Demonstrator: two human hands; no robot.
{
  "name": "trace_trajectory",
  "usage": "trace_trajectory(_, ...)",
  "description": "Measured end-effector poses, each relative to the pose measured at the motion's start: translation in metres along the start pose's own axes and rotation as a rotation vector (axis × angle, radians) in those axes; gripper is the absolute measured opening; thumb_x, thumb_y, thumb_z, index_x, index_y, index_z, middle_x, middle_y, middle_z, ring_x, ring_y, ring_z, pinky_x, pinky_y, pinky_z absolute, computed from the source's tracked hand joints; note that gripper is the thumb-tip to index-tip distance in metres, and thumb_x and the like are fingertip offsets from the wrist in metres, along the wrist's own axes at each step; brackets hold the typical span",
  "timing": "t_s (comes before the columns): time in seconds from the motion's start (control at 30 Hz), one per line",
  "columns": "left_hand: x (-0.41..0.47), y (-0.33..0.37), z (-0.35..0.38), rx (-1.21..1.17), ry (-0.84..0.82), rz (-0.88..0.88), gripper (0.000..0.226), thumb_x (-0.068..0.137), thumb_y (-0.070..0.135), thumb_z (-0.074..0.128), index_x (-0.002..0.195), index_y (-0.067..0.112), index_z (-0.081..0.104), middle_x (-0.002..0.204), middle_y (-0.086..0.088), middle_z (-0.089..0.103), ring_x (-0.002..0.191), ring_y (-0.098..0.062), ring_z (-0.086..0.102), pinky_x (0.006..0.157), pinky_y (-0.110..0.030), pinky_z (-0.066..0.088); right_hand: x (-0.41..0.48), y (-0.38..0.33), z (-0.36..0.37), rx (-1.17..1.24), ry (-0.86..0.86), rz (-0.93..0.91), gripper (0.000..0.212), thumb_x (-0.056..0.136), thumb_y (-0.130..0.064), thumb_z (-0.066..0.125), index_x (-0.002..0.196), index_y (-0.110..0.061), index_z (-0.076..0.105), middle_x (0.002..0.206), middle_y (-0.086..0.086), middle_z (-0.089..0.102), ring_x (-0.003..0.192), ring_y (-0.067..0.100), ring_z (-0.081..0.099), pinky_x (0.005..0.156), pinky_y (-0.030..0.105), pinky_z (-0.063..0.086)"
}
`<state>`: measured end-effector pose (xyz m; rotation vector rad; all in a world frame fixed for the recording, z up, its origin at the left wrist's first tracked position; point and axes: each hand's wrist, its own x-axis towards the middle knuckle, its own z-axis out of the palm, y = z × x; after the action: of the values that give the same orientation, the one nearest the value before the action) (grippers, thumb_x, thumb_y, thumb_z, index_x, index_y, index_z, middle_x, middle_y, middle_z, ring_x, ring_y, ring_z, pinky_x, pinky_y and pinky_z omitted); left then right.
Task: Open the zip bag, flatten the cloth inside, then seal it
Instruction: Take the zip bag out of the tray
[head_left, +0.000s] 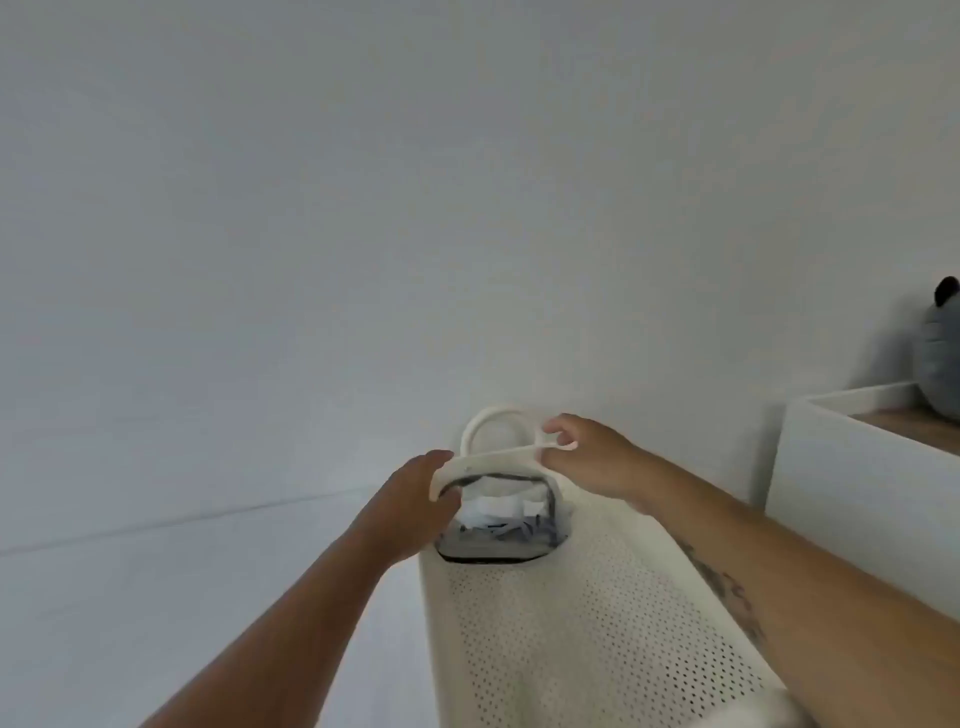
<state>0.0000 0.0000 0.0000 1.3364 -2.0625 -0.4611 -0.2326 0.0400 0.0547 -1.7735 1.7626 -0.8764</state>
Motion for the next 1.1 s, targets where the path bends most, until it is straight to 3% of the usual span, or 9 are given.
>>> trace_trajectory(0.1, -0.007, 0.002, 0.013, 0.197, -0.085, -0.057, 0.056, 0.09, 0.039, 0.053, 0.14, 0.018, 0.04, 0.129, 0.0, 0.054, 0.109, -0.023, 0.058, 0.092, -0.039, 0.05, -0.003, 0.0, 0.016, -0.199, -0.128, 0.029, 0.071, 0.092, -0.027, 0.06, 0.152, -0.023, 0.022, 0.153, 0.01, 0.032, 0.126, 0.027, 0.046, 0.093, 0.033, 0.042)
trace_trajectory(0.23, -0.015, 0.008, 0.025, 0.247, -0.047, -0.121, 0.039, 0.097, 0.033, 0.044, 0.13, 0.012, 0.044, 0.117, -0.01, 0.061, 0.096, -0.028, 0.062, 0.084, -0.046, 0.053, -0.002, 0.003, 0.018, -0.411, -0.199, 0.088, 0.079, 0.092, -0.025, 0.06, 0.155, -0.02, 0.01, 0.154, 0.014, 0.033, 0.131, 0.031, 0.043, 0.098, 0.034, 0.041)
trace_trajectory(0.43, -0.009, 0.01, 0.038, 0.338, -0.057, -0.056, 0.021, 0.101, 0.023, 0.04, 0.108, 0.009, 0.054, 0.105, -0.009, 0.06, 0.085, -0.025, 0.061, 0.072, -0.036, 0.05, 0.0, 0.0, 0.023, -0.436, -0.228, 0.19, 0.053, 0.096, -0.02, 0.055, 0.144, -0.009, 0.036, 0.135, 0.015, 0.049, 0.11, 0.029, 0.055, 0.087, 0.038, 0.055)
trace_trajectory(0.5, -0.005, 0.012, 0.038, 0.32, -0.023, -0.039, 0.018, 0.101, 0.018, 0.039, 0.105, 0.009, 0.055, 0.101, -0.008, 0.061, 0.083, -0.024, 0.062, 0.07, -0.036, 0.051, 0.001, -0.002, 0.025, -0.507, -0.223, 0.182, 0.038, 0.097, -0.016, 0.052, 0.132, -0.002, 0.048, 0.118, 0.014, 0.056, 0.095, 0.025, 0.054, 0.067, 0.028, 0.05)
trace_trajectory(0.57, -0.002, 0.015, 0.034, 0.264, 0.038, -0.035, 0.017, 0.1, 0.015, 0.038, 0.103, 0.01, 0.054, 0.096, -0.004, 0.058, 0.08, -0.023, 0.061, 0.07, -0.037, 0.053, 0.002, -0.004, 0.025, -0.533, -0.203, 0.179, 0.023, 0.098, -0.014, 0.049, 0.114, 0.001, 0.057, 0.099, 0.013, 0.053, 0.084, 0.025, 0.048, 0.054, 0.024, 0.038)
trace_trajectory(0.67, 0.0, 0.019, 0.025, 0.209, 0.112, -0.038, 0.019, 0.101, 0.015, 0.034, 0.099, 0.012, 0.052, 0.095, -0.002, 0.055, 0.079, -0.023, 0.059, 0.071, -0.038, 0.052, 0.003, -0.005, 0.022, -0.383, -0.106, 0.154, 0.013, 0.098, -0.016, 0.046, 0.097, -0.005, 0.052, 0.091, 0.014, 0.05, 0.077, 0.026, 0.046, 0.056, 0.029, 0.038)
trace_trajectory(0.83, -0.001, 0.022, -0.009, 0.158, 0.201, 0.02, 0.024, 0.102, 0.021, 0.029, 0.095, 0.009, 0.049, 0.096, -0.006, 0.056, 0.083, -0.028, 0.057, 0.075, -0.041, 0.049, -0.006, -0.019, 0.022, -0.148, 0.092, 0.009, 0.019, 0.102, -0.024, 0.04, 0.103, -0.007, 0.049, 0.082, 0.006, 0.049, 0.071, 0.022, 0.045, 0.06, 0.032, 0.034)
trace_trajectory(0.93, -0.005, 0.022, -0.034, 0.158, 0.256, 0.076, 0.022, 0.102, 0.021, 0.033, 0.095, 0.009, 0.049, 0.095, -0.008, 0.057, 0.083, -0.03, 0.057, 0.074, -0.041, 0.048, -0.012, -0.035, 0.023, -0.138, 0.155, -0.079, 0.021, 0.103, -0.025, 0.036, 0.103, -0.007, 0.047, 0.074, 0.005, 0.047, 0.064, 0.019, 0.041, 0.057, 0.033, 0.031)
trace_trajectory(1.1, -0.025, 0.014, -0.077, 0.158, 0.393, 0.146, 0.019, 0.102, 0.021, 0.032, 0.089, 0.016, 0.045, 0.09, -0.004, 0.054, 0.075, -0.023, 0.053, 0.066, -0.034, 0.041, -0.021, -0.078, 0.033, -0.159, 0.273, -0.254, 0.02, 0.104, -0.022, 0.033, 0.1, -0.007, 0.045, 0.078, 0.007, 0.05, 0.059, 0.017, 0.039, 0.053, 0.032, 0.03)
